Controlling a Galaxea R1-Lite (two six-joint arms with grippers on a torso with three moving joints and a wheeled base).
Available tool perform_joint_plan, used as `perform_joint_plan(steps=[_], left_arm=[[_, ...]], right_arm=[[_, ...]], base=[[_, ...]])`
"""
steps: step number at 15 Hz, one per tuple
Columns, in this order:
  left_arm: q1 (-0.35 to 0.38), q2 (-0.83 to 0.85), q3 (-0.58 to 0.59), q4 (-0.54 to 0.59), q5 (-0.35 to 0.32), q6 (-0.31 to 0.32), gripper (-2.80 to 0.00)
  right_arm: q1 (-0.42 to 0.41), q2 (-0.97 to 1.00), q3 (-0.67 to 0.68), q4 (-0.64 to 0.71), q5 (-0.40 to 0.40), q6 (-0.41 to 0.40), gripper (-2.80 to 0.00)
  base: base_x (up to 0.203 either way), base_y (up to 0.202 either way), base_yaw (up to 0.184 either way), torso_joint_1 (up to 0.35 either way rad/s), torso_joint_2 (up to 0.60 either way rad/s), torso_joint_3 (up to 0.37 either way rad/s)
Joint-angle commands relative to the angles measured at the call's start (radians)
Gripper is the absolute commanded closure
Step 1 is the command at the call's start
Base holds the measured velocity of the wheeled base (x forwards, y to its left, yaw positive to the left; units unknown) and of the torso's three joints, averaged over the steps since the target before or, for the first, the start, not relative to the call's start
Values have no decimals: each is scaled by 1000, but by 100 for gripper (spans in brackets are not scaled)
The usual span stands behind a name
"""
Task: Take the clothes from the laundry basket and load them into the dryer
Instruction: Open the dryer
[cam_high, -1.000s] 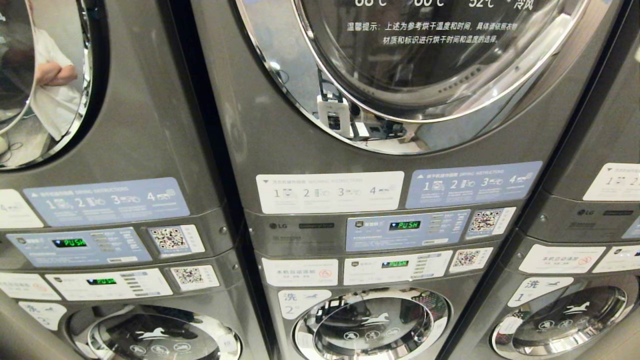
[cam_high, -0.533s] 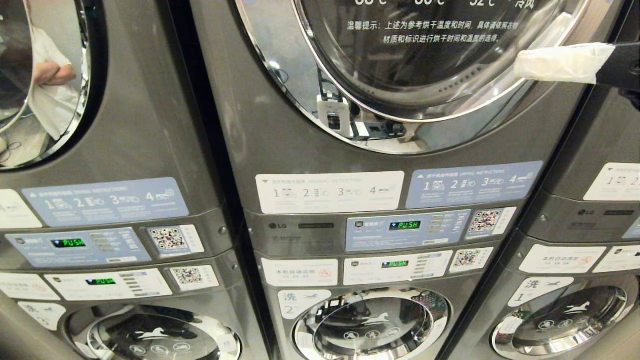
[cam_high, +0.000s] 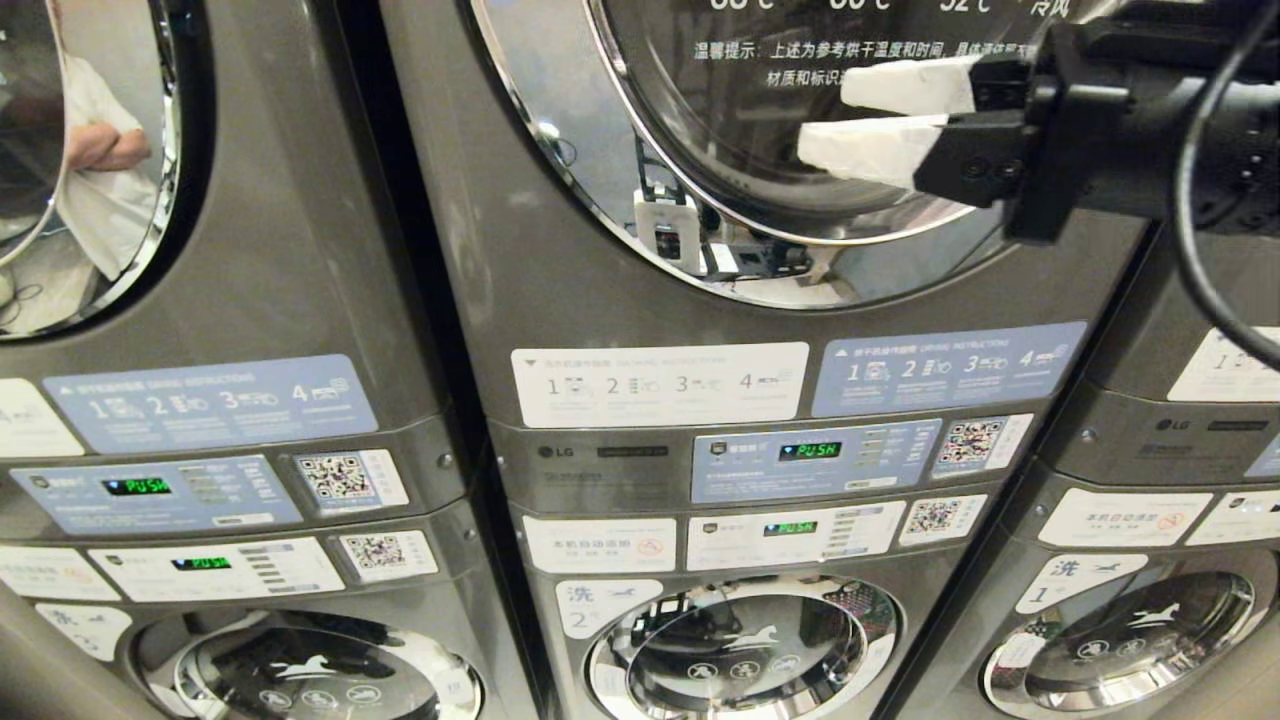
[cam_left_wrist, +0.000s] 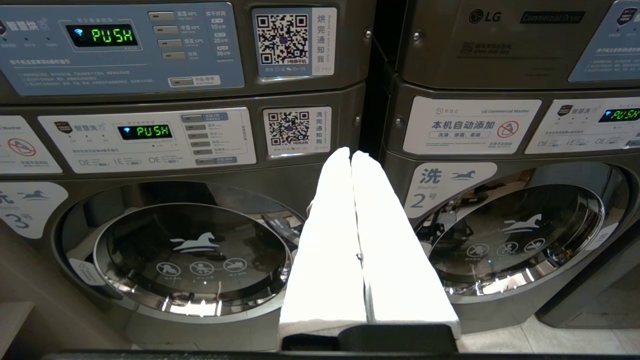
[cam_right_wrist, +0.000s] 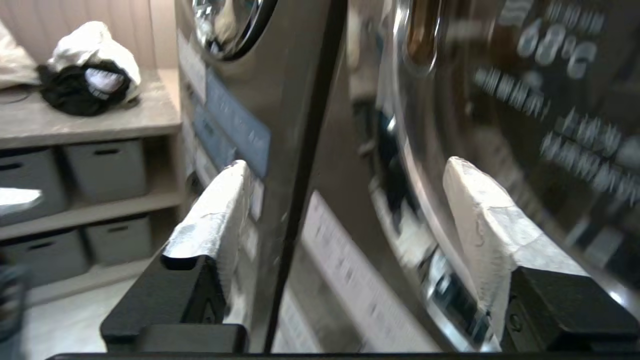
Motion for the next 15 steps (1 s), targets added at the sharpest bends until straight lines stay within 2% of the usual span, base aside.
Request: perform_joint_plan(steps=[1, 5, 9, 15], left_arm=[[0, 0, 0, 0, 0, 0, 0], [0, 0, 0, -1, 0, 0, 0], [0, 0, 0, -1, 0, 0, 0], [0, 0, 0, 0, 0, 0, 0]], right_arm=[[9, 102, -54, -54, 3, -6, -280], [48, 253, -305, -88, -1, -11, -280], [117, 399, -509, -89, -38, -11, -280], [150, 460, -550, -98, -85, -8, -280]], base=[[0, 0, 0, 0, 0, 0], [0, 0, 0, 0, 0, 0], [0, 0, 0, 0, 0, 0], [0, 0, 0, 0, 0, 0]])
